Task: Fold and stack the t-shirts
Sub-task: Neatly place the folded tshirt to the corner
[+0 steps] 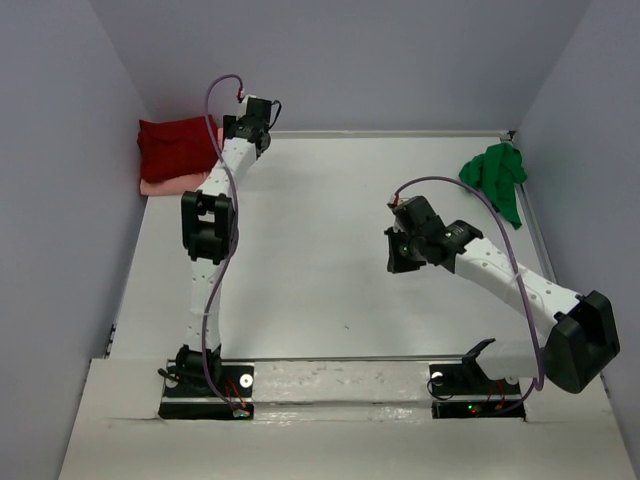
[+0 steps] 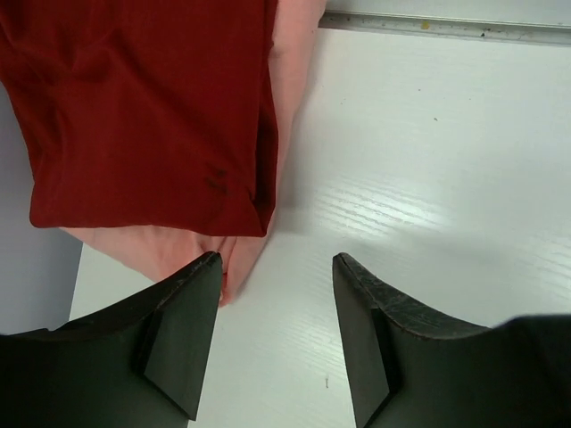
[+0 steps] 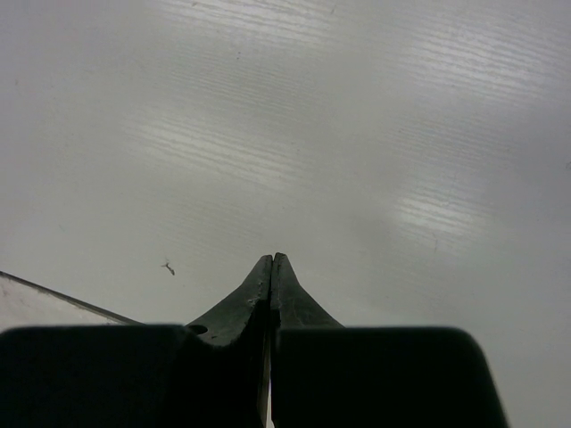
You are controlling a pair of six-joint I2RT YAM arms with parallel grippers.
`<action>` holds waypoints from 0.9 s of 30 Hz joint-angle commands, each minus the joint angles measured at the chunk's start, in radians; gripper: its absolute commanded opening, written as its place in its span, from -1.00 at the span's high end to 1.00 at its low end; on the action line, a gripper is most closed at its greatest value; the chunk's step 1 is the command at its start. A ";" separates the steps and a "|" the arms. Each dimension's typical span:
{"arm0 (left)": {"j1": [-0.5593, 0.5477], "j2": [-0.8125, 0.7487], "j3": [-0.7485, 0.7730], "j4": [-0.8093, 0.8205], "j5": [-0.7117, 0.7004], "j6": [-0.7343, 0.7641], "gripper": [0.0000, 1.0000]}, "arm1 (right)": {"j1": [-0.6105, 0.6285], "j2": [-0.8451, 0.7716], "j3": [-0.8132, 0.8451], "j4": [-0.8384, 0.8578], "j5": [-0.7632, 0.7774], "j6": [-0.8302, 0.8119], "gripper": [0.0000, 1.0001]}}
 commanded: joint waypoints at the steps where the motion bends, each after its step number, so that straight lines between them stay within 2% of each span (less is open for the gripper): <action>1: 0.009 0.031 0.021 -0.004 -0.087 0.018 -0.31 | 0.010 -0.046 -0.027 0.040 0.006 0.003 1.00; 13: 0.011 0.145 0.068 -0.026 -0.162 0.032 -0.36 | 0.010 -0.049 -0.022 0.031 0.019 -0.001 1.00; 27: 0.018 0.110 0.074 0.049 -0.215 0.061 -0.38 | 0.010 -0.023 -0.024 0.032 0.009 0.006 1.00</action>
